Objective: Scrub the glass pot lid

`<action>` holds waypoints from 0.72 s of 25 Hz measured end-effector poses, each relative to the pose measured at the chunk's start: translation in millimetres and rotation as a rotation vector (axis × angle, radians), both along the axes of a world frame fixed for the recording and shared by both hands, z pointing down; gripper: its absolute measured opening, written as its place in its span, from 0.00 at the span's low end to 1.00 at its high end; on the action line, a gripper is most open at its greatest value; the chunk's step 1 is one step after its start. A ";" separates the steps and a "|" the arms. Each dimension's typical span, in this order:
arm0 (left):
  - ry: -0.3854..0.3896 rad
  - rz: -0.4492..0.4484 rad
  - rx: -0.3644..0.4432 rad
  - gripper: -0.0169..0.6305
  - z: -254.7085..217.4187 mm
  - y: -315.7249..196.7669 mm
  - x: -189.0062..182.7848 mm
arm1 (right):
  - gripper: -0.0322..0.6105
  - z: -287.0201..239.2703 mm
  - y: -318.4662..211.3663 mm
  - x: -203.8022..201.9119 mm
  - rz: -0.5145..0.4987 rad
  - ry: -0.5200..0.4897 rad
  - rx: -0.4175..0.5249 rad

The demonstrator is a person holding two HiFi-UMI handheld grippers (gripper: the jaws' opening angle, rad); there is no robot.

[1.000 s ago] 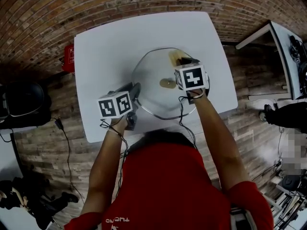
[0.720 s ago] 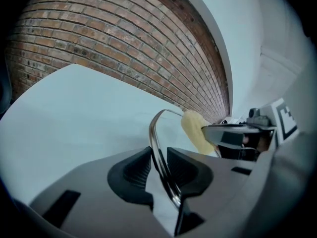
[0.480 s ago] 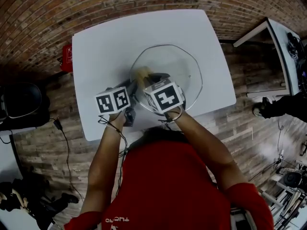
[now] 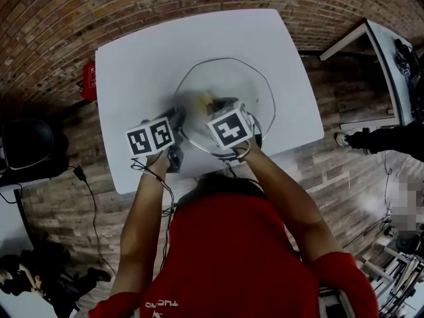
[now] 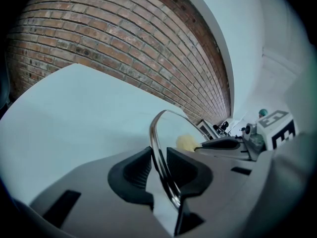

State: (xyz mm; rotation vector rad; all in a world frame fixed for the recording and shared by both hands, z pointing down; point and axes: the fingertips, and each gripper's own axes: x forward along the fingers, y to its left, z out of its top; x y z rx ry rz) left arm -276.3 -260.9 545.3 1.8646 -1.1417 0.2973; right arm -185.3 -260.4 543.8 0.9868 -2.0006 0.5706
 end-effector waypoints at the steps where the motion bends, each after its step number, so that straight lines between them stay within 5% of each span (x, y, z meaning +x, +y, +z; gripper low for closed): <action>1: 0.000 -0.001 0.000 0.19 0.1 -0.2 -0.3 | 0.13 2.4 -1.9 12.6 0.015 0.020 0.001; 11: -0.004 -0.011 -0.001 0.18 -0.6 0.0 1.5 | 0.13 -10.1 -19.2 144.5 0.243 0.150 0.050; 18: 0.008 -0.029 -0.007 0.18 0.5 -0.2 1.3 | 0.13 -20.1 -2.3 128.7 0.216 0.082 0.047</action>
